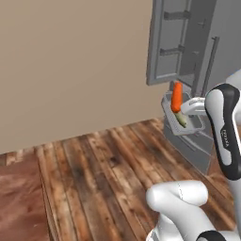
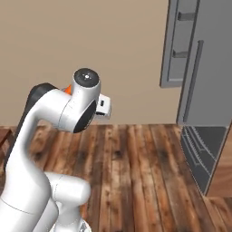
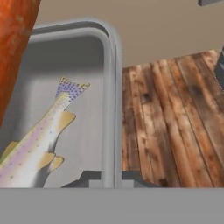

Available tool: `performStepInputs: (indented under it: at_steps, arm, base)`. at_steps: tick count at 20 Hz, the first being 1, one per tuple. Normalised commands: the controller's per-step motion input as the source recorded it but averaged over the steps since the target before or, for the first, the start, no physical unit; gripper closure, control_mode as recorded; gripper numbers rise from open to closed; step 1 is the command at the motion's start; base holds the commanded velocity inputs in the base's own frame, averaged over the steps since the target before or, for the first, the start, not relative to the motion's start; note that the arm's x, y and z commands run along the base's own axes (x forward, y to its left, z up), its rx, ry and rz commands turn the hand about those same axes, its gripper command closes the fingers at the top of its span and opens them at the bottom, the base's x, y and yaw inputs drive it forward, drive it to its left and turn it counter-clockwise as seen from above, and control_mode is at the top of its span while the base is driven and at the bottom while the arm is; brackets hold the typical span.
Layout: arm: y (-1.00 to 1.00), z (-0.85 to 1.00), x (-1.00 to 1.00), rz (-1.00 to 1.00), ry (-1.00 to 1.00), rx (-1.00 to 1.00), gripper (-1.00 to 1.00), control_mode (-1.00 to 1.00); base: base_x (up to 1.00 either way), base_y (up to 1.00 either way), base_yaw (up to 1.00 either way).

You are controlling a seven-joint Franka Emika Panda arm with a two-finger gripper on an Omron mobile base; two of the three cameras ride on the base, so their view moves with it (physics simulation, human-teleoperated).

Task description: Place the tupperware on the second highest shelf of the fridge. Make space for the tupperware among the existing items by rearranging them on the shelves if needed. Close the fridge door when finished.

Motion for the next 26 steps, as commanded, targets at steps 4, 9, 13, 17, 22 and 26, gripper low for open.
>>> performStepInputs:
  at_steps: [4,9,13,17,22,26]
  arm:
    - [0.0,0.0,0.0,0.0,0.0,0.0,1.0,1.0]
    - [0.0,0.0,0.0,0.0,0.0,0.0,1.0,1.0]
    - [0.0,0.0,0.0,0.0,0.0,0.0,1.0,1.0]
    - [0.0,0.0,0.0,0.0,0.0,0.0,1.0,1.0]
    - [0.0,0.0,0.0,0.0,0.0,0.0,1.0,1.0]
    - [0.0,0.0,0.0,0.0,0.0,0.0,1.0,1.0]
  base:
    - [1.0,0.0,-0.16]
    - [1.0,0.0,-0.31]
    - [1.0,0.0,-0.42]
    - [0.95,0.0,-0.5]
    - [0.96,0.05,-0.52]
    - [0.97,0.15,-0.49]
